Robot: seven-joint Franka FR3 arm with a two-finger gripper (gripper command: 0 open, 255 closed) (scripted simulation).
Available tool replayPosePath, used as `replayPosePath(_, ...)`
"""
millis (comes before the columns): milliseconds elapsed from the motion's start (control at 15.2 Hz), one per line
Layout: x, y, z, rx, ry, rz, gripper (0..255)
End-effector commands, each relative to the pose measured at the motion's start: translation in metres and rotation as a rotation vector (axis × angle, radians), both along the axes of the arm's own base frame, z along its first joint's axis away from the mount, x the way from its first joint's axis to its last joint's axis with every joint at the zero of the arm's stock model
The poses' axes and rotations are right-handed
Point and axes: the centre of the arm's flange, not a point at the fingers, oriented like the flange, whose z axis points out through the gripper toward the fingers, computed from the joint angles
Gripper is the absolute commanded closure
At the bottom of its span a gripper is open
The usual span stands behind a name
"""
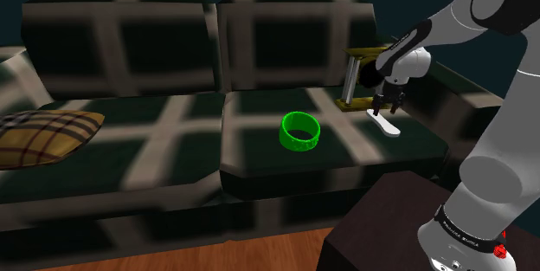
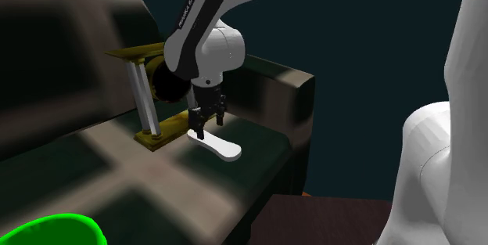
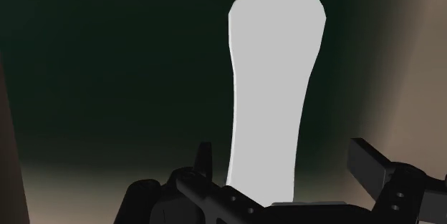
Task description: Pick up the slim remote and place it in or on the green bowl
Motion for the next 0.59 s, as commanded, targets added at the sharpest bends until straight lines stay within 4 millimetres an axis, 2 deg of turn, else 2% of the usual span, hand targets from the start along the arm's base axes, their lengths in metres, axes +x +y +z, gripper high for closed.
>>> replayPosePath(0,0.000,-0.003,-0.010,-0.001,0.000,-0.004,0)
replayPosePath(330,0.000,-0.003,-0.039,-0.001,0.000,-0.004,0)
replayPosePath(528,0.000,-0.003,-0.039,-0.001,0.000,-0.004,0)
